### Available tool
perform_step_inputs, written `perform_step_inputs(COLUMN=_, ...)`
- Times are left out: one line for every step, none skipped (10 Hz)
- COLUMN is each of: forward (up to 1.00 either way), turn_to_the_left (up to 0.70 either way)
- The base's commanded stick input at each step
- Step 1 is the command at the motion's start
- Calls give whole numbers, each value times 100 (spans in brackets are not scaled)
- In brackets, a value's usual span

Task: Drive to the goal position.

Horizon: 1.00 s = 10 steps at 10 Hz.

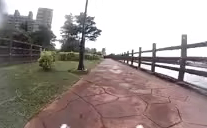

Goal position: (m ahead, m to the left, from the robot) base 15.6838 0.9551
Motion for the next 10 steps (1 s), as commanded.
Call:
perform_step_inputs(forward=0, turn_to_the_left=0)
perform_step_inputs(forward=0, turn_to_the_left=0)
perform_step_inputs(forward=13, turn_to_the_left=-4)
perform_step_inputs(forward=76, turn_to_the_left=-25)
perform_step_inputs(forward=85, turn_to_the_left=-33)
perform_step_inputs(forward=85, turn_to_the_left=-33)
perform_step_inputs(forward=85, turn_to_the_left=-33)
perform_step_inputs(forward=85, turn_to_the_left=-33)
perform_step_inputs(forward=85, turn_to_the_left=-33)
perform_step_inputs(forward=85, turn_to_the_left=-33)
